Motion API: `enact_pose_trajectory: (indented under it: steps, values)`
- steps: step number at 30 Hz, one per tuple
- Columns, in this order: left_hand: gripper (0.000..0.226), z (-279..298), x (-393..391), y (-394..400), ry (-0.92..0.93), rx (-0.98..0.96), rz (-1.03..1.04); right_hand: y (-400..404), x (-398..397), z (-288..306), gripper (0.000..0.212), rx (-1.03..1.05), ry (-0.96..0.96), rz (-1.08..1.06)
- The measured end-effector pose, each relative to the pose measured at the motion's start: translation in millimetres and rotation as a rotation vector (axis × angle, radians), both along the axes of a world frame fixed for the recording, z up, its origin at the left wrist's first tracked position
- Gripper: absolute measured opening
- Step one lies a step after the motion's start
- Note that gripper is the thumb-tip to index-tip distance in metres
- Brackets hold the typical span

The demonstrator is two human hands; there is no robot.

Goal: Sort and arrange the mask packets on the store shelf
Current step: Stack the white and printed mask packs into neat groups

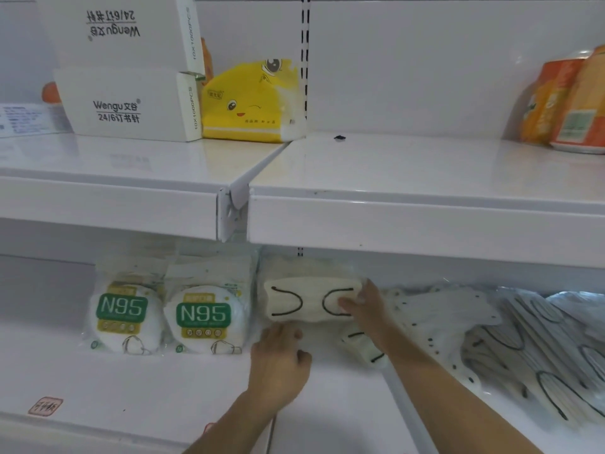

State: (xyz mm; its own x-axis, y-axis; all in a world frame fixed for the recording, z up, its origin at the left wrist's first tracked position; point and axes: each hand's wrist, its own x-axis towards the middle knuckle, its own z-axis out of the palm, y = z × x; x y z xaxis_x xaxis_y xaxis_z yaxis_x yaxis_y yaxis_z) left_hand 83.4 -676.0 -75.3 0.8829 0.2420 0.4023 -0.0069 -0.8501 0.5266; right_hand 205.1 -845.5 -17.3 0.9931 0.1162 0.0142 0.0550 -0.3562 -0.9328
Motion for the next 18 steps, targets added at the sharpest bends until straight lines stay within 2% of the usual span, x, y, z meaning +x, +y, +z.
enact_pose_trajectory:
  steps: [4, 6, 10, 12, 16, 18]
  values:
    - [0.022, -4.7, 17.0, 9.1, 0.012, 0.203, -0.053, 18.1, -2.0, -14.8, 0.054, 0.029, 0.022, -0.033]
    - [0.023, -3.5, 21.7, 10.4, 0.039, 0.233, -0.045, 21.1, -5.6, -18.0, 0.055, 0.017, 0.016, -0.072]
    - [0.026, -6.8, 26.3, 12.0, 0.083, 0.241, -0.018, 17.1, -6.0, -14.8, 0.081, -0.072, -0.08, -0.107]
    - [0.027, -6.4, 27.4, 11.7, 0.08, 0.273, -0.033, 13.1, -0.9, -11.2, 0.087, -0.111, -0.094, -0.098]
    - [0.029, -3.4, 28.6, 12.8, 0.07, 0.316, -0.058, 18.3, 8.8, -8.0, 0.092, -0.082, 0.03, -0.057]
    - [0.029, -4.5, 28.9, 12.7, 0.069, 0.297, -0.049, 27.5, 11.6, -11.6, 0.102, -0.045, 0.092, -0.05]
